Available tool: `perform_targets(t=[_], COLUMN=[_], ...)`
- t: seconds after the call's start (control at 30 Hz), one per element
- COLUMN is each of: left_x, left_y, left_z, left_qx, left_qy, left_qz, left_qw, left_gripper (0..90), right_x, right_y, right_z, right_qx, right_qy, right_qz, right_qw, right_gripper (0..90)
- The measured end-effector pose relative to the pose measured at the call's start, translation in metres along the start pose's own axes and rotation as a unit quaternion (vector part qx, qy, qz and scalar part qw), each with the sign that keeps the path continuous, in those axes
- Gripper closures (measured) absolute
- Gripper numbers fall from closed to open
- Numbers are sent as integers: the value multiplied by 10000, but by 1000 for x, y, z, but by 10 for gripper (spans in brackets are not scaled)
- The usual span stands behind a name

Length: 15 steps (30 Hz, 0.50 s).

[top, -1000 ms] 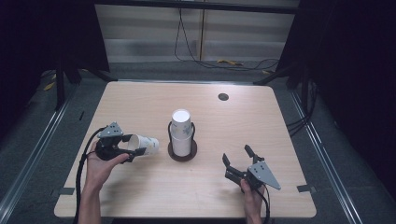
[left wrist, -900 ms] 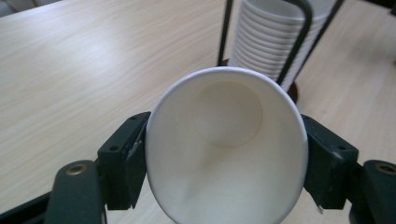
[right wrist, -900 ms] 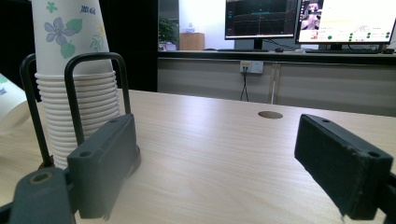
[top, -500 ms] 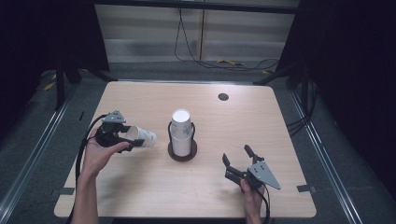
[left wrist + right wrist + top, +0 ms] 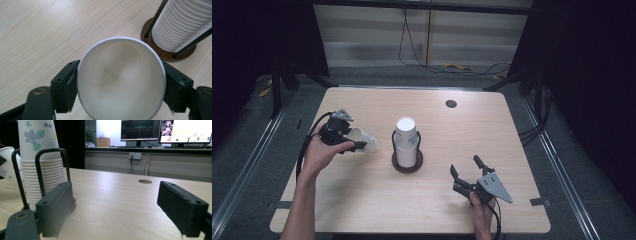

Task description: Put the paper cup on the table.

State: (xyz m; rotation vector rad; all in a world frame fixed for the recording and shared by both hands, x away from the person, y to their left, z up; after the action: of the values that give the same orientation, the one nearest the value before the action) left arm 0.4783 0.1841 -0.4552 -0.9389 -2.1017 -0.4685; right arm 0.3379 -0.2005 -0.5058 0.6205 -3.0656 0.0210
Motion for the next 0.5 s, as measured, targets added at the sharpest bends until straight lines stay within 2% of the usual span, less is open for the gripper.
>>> perform_targets(t=[0.07, 0.3, 0.37, 0.43, 0.5], left_x=[-3, -9, -13, -17, -20], left_y=[1, -2, -4, -3, -3], left_z=[-2, -14, -15, -16, -15], left_qx=[-4, -149, -215, -278, -247], left_qy=[130, 306, 424, 540, 606], left_qz=[-20, -94, -31, -155, -128], left_qw=[9999, 9994, 9989, 9980, 9978], left_gripper=[252, 244, 244, 244, 244], right_x=[0, 0, 0, 0, 0], right_y=[0, 0, 0, 0, 0], right_z=[0, 0, 0, 0, 0], right_qx=[2, 1, 2, 1, 2], right_qy=[-3, -3, -4, -3, -3], right_qz=[0, 1, 1, 0, 0], right_qw=[10000, 10000, 10000, 10000, 10000], right_gripper=[131, 131, 132, 131, 132])
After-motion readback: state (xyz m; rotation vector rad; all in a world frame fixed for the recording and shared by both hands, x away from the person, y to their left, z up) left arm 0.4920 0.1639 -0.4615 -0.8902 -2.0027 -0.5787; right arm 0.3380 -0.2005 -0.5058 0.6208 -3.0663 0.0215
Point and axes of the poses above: each handheld gripper's, and its own axes: x roughly backward along the jaws, z roughly out of its underside, y roughly to its left, the point moved 5 cm from there along -x, roughly forward along the jaws, and after that the axes turned 4 degrees about -z, right-handed, at the moved point
